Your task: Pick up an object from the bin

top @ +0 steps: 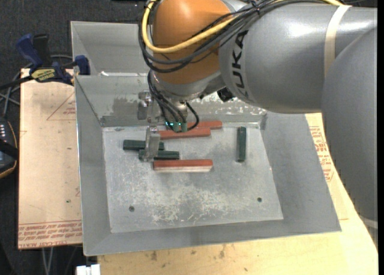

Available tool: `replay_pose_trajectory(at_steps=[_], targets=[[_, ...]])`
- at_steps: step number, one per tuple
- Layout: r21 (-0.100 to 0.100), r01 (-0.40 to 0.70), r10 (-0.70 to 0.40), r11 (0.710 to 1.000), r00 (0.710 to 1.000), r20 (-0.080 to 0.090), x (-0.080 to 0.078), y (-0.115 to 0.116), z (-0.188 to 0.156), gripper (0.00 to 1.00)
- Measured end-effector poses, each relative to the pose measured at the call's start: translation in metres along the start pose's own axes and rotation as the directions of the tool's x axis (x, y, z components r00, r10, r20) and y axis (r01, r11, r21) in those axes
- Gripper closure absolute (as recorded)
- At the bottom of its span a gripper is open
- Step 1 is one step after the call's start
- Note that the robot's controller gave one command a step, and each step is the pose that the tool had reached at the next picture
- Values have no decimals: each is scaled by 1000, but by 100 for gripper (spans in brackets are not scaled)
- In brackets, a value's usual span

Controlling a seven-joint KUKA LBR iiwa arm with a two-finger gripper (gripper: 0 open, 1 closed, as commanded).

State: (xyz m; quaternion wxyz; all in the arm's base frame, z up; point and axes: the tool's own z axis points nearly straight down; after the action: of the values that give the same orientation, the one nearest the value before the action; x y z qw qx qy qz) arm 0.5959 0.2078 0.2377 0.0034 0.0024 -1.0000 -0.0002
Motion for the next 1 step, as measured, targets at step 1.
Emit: replay_pose_trajectory(at_steps=[1], targets=[[-1,-4,4,1000,1000,8,-2,-1,-5,0]])
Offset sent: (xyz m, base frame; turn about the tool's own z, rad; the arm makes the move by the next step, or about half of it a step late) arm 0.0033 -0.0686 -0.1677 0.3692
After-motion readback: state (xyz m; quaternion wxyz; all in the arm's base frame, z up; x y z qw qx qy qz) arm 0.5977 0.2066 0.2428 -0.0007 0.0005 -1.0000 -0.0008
